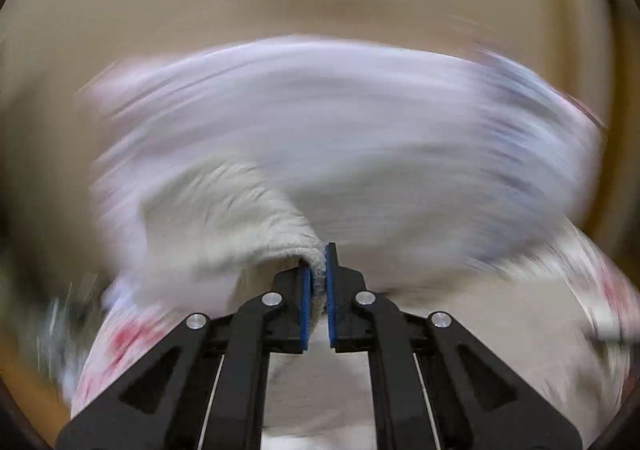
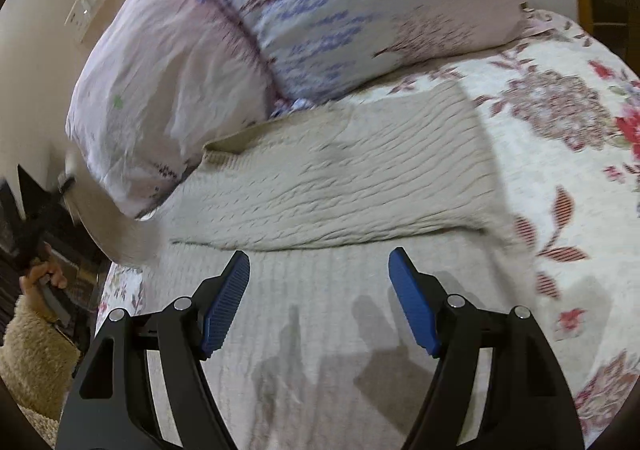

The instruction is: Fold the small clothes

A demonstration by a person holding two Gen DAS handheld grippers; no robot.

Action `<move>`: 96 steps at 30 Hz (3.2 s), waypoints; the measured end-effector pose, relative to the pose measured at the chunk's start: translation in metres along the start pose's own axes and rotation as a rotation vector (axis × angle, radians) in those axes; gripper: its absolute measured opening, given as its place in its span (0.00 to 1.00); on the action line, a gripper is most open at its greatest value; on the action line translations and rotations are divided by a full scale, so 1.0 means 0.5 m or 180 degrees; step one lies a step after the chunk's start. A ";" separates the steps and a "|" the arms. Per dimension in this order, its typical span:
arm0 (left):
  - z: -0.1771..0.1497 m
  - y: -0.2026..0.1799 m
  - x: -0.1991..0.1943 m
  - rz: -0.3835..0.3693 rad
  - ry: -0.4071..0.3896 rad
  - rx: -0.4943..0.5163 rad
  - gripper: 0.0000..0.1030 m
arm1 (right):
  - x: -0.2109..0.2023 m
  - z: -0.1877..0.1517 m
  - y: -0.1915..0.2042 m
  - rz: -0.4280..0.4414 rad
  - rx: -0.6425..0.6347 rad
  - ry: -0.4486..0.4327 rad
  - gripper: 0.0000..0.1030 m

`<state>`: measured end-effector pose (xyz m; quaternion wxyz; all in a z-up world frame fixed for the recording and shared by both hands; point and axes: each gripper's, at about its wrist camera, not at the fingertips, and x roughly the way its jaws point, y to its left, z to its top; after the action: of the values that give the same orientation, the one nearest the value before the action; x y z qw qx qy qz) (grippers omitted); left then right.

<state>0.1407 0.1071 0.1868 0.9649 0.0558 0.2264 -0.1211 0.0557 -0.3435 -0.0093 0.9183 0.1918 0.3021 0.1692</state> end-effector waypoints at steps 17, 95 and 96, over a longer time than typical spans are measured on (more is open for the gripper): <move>-0.385 0.030 -0.091 0.0031 0.1681 -0.1263 0.64 | -0.121 -0.134 -0.217 -0.0078 0.0695 0.0534 0.44; -0.123 -0.428 0.433 -0.1303 0.1978 -0.1585 0.76 | 0.200 0.235 -0.285 0.0873 0.0925 0.0850 0.41; -0.123 -0.434 0.438 -0.1308 0.1979 -0.1636 0.69 | 0.199 0.229 -0.286 0.0914 0.0989 0.0840 0.36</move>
<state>0.2488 -0.1378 0.0217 0.7895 -0.1979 0.5345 -0.2275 0.2302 -0.4542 -0.0381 0.7969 0.3479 0.4115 0.2731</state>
